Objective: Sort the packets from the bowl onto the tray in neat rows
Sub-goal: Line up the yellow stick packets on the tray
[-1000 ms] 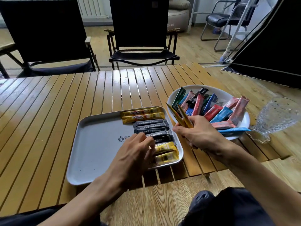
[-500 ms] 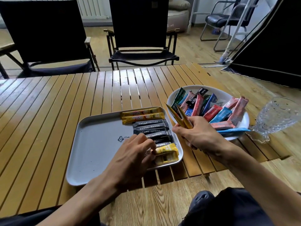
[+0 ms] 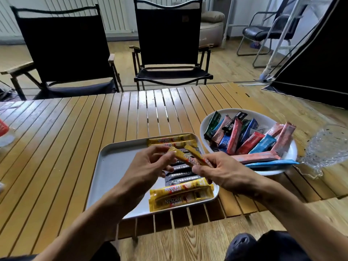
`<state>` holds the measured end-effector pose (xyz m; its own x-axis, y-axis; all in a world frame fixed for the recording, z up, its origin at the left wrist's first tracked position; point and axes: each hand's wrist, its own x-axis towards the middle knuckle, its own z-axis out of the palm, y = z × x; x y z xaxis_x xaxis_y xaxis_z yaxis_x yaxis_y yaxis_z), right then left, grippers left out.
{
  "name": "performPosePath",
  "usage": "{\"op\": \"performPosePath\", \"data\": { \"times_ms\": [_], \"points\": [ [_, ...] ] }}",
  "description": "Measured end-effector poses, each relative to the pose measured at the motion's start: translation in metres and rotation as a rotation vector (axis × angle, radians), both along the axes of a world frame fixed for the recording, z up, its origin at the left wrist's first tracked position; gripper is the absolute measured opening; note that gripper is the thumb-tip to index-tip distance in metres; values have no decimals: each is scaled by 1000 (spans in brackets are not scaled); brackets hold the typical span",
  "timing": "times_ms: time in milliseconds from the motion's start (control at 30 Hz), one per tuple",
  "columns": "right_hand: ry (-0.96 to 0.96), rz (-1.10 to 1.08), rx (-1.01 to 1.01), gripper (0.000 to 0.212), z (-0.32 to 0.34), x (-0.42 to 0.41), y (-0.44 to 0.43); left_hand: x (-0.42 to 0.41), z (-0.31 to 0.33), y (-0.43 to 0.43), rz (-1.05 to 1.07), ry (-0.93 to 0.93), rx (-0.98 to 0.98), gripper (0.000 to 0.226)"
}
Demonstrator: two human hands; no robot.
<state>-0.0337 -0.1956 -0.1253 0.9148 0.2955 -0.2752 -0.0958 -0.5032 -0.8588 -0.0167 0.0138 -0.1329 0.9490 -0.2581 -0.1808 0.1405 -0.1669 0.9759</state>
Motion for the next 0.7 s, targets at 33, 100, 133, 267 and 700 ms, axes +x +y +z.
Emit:
{"op": "performPosePath", "data": {
  "times_ms": [33, 100, 133, 267, 700],
  "points": [
    [-1, 19, -17, 27, 1, 0, 3, -1, 0, -1, 9, 2, -18, 23],
    [-16, 12, -25, 27, 3, 1, 2, 0, 0, 0, 74, 12, -58, 16],
    [-17, -16, -11, 25, 5, 3, -1, 1, 0, 2, 120, 28, -83, 14],
    [53, -164, 117, 15, 9, 4, -16, 7, -3, 10, 207, 105, -115, 13],
    [166, -325, 279, 13, 12, 6, -13, 12, -17, 20, 66, -874, 723, 29]
  ]
}}
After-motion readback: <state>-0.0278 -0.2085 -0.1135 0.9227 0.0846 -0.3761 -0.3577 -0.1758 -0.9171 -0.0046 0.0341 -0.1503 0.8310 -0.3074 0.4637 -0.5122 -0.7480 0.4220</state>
